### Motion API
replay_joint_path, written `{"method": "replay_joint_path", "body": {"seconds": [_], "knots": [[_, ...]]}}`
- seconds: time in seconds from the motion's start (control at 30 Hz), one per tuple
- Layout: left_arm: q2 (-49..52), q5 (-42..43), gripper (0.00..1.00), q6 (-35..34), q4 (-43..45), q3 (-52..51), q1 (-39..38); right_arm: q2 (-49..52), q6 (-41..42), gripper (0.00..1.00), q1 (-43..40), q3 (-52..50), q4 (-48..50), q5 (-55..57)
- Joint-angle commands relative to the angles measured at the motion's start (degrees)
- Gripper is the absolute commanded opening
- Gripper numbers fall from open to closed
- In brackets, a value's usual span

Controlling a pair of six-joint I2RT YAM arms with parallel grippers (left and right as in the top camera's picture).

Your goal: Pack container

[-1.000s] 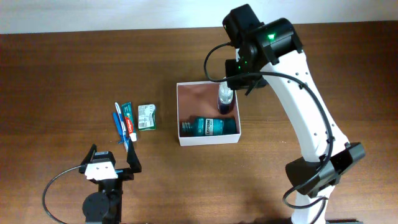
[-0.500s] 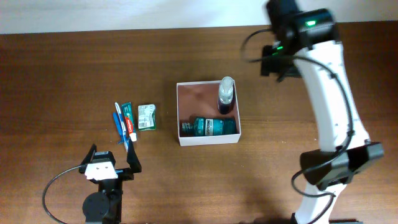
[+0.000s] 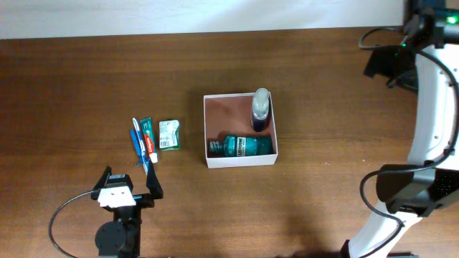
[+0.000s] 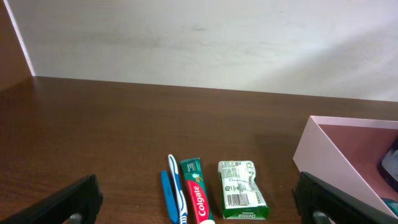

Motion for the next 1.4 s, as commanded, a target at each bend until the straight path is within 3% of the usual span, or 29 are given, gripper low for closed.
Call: {"method": "replay_joint_path", "body": {"seconds": [0.0, 0.93, 1.03, 1.1, 1.23, 1.37], "knots": [[-0.50, 0.63, 0.99, 0.92, 0.02, -0.37, 0.31, -1.70, 0.07, 0.98, -1.70, 1.03, 0.42, 0.90], [-0.50, 0.61, 0.99, 0.92, 0.04, -0.37, 0.31, -1.70, 0.07, 0.98, -2.25, 1.03, 0.42, 0.90], [-0.50, -1.38, 0.99, 1.09, 0.66, -0.37, 0.31, -1.70, 0.07, 0.98, -2.21, 1.03, 0.44, 0.90], [-0.50, -7.56, 0.99, 3.28, 3.78, -0.37, 0.35, -1.70, 0.07, 0.98, -2.21, 1.03, 0.42, 0.90], [-0.35, -4.92, 0.99, 3.23, 12.55, 0.17, 0.35, -1.70, 0.07, 0.98, -2.19, 1.03, 0.44, 0.90], [2.99, -1.95, 0.99, 3.30, 8.83, 7.15, 0.35, -1.70, 0.07, 0.98, -2.16, 1.03, 0.42, 0.90]]}}
